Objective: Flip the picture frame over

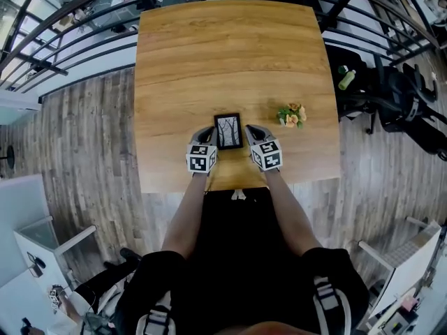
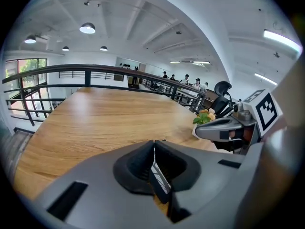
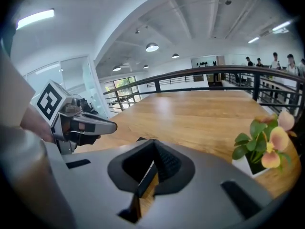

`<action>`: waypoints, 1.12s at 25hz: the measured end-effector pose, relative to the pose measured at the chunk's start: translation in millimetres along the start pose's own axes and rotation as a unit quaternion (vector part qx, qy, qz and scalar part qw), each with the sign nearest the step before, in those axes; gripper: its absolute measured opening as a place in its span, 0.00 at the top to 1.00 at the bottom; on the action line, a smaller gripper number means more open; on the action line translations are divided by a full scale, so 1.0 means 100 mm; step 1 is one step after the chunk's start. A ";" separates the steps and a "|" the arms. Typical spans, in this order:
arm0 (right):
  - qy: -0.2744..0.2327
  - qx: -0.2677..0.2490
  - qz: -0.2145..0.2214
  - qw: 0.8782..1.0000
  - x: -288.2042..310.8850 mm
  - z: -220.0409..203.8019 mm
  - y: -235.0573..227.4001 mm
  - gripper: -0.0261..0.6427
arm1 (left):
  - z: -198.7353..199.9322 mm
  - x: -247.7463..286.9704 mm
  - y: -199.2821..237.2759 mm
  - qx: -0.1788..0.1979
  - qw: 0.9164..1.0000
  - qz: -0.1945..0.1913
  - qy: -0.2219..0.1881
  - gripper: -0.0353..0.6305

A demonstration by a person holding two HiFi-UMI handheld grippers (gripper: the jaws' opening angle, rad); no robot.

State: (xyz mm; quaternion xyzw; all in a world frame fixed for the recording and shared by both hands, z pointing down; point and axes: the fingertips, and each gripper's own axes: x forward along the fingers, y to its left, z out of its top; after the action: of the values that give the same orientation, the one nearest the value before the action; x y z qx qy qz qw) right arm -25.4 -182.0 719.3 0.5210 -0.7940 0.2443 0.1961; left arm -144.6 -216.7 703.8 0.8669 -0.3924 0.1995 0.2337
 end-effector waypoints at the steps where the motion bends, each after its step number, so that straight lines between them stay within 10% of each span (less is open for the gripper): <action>1: 0.000 -0.001 0.001 1.000 -0.01 0.01 -0.01 0.95 | 0.03 -0.02 -0.01 -0.001 1.000 0.004 -0.003 0.91; 28: -0.002 -0.048 0.063 0.997 -0.31 0.06 -0.21 0.95 | 0.11 -0.31 -0.41 -0.034 0.994 0.096 -0.042 0.91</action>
State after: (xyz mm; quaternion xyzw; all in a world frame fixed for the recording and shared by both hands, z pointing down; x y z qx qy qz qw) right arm 5.9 -170.1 700.6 0.4601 -0.8365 0.2170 0.2037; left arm -130.0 -180.5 667.7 0.8241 -0.4902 0.1711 0.2266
